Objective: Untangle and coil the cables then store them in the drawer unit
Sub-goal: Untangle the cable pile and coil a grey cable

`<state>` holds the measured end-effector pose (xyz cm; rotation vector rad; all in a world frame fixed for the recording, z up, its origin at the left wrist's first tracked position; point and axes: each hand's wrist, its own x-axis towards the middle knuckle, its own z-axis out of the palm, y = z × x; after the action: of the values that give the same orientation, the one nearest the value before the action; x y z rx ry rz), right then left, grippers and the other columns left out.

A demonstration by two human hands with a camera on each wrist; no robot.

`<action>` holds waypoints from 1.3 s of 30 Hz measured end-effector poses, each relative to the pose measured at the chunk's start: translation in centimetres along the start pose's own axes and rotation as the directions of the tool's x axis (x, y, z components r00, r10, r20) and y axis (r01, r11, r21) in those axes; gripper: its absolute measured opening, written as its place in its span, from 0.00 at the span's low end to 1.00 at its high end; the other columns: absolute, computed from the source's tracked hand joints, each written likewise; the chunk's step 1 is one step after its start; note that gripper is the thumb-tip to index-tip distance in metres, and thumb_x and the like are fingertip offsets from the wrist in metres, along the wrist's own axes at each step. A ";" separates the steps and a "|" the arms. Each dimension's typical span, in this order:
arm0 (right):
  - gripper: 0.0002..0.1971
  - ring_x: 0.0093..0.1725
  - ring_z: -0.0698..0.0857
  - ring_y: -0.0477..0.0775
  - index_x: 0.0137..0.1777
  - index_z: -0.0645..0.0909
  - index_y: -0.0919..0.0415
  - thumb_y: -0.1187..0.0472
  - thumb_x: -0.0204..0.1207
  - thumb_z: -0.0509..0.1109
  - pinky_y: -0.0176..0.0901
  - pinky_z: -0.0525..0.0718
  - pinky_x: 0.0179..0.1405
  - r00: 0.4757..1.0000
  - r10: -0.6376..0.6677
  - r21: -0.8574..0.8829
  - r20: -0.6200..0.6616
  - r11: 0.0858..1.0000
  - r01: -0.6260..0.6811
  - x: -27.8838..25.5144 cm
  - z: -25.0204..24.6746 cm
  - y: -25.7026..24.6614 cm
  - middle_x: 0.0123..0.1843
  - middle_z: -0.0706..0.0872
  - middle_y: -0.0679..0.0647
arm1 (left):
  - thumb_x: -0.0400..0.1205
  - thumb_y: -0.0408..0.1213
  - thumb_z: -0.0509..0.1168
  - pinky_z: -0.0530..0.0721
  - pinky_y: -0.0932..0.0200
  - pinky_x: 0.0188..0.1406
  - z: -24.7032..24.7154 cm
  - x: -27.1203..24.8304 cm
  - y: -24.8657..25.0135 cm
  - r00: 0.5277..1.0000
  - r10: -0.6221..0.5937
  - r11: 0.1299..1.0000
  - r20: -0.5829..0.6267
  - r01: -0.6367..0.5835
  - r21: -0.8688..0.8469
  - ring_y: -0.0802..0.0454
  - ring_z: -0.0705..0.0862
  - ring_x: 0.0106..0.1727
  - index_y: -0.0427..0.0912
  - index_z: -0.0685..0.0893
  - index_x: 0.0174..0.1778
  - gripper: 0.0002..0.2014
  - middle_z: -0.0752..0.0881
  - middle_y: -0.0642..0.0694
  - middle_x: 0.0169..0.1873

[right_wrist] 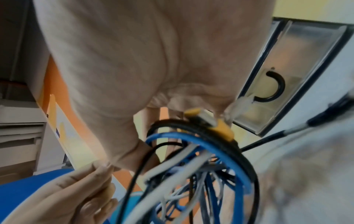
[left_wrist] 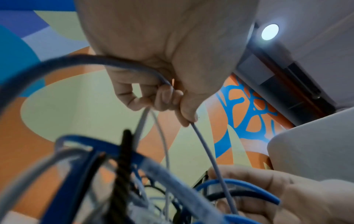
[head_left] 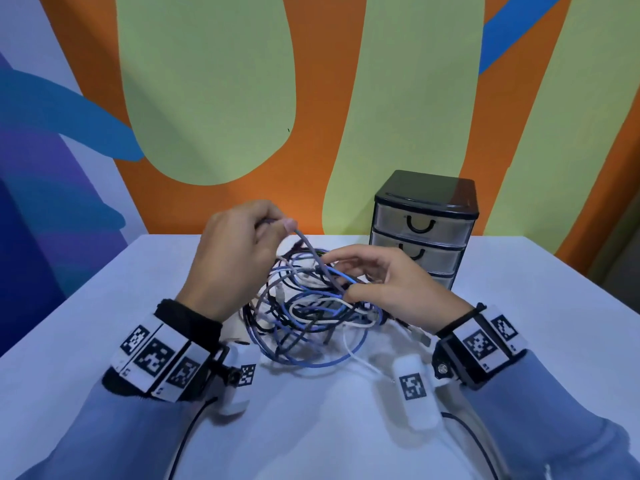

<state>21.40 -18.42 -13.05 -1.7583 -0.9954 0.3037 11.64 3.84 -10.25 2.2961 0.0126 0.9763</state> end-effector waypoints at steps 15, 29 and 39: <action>0.14 0.39 0.80 0.53 0.54 0.94 0.58 0.56 0.69 0.81 0.49 0.78 0.44 0.942 0.314 0.137 -0.118 0.945 -0.298 0.8 0.3 1.7 0.46 0.92 0.54 | 0.86 0.42 0.76 0.83 0.47 0.33 -0.5 -0.4 0.8 0.977 0.050 0.970 0.207 0.002 -0.243 0.37 0.84 0.38 0.47 0.93 0.42 0.07 0.88 0.43 0.33; 0.34 0.51 0.92 0.49 0.72 0.83 0.52 0.85 0.78 0.57 0.51 0.77 0.38 0.982 0.154 0.309 -0.109 0.944 -0.114 0.3 0.3 1.4 0.69 0.83 0.64 | 0.84 0.46 0.77 0.77 0.59 0.30 0.2 -0.6 -0.7 0.808 -0.186 0.972 0.559 0.068 0.224 0.59 0.81 0.27 0.51 0.92 0.34 0.12 0.88 0.55 0.25; 0.15 0.37 0.83 0.37 0.40 0.88 0.58 0.57 0.89 0.71 0.32 0.77 0.44 0.992 0.115 -0.045 -0.056 0.992 -0.118 0.7 0.7 2.3 0.39 0.89 0.40 | 0.87 0.42 0.74 0.69 0.69 0.25 0.4 -0.3 -1.2 0.802 -0.167 0.986 0.574 0.141 0.089 0.61 0.74 0.23 0.46 0.91 0.39 0.10 0.80 0.60 0.20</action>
<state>22.50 -17.67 -15.21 -1.8624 -0.8699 0.3071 11.96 4.50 -11.39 2.4960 -0.0355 0.1604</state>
